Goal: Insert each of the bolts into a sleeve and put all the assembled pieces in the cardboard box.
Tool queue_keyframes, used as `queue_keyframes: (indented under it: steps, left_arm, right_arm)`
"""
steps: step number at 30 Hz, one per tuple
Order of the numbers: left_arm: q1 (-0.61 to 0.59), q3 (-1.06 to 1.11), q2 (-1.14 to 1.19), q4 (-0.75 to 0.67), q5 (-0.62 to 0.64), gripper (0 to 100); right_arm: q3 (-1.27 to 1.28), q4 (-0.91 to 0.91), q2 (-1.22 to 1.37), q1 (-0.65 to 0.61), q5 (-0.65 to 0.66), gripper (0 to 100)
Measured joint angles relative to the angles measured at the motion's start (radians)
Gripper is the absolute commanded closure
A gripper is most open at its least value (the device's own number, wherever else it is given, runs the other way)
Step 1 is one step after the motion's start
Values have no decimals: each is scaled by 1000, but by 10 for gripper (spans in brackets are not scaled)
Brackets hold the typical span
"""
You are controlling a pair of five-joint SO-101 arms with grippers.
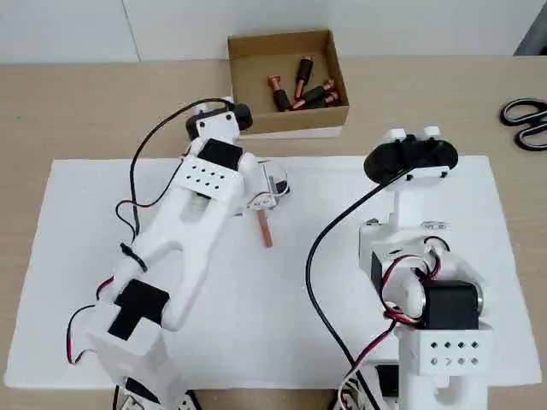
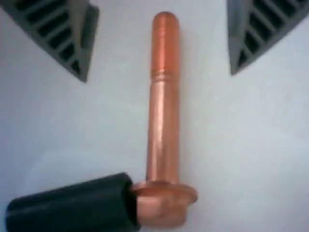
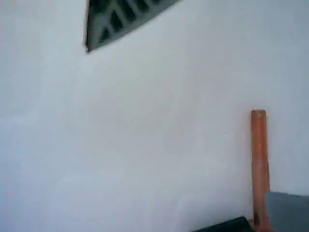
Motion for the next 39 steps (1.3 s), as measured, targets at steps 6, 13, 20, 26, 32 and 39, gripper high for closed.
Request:
queue_keyframes:
  steps: [6, 13, 20, 26, 32, 39]
  left_arm:
    - [5, 0, 21, -83, 38, 819]
    - [6, 0, 109, -107, 46, 819]
    - [6, 0, 121, -120, 43, 819]
    - [-26, 0, 123, -126, 48, 819]
    - [-34, 0, 123, -126, 48, 819]
    - [-34, 17, 123, -170, 48, 820]
  right_arm:
    - [0, 0, 0, 0, 0, 812]
    - [0, 0, 0, 0, 0, 812]
    - [0, 0, 0, 0, 0, 812]
    - [0, 0, 0, 0, 0, 812]
    - [0, 0, 0, 0, 0, 812]
    - [0, 0, 0, 0, 0, 812]
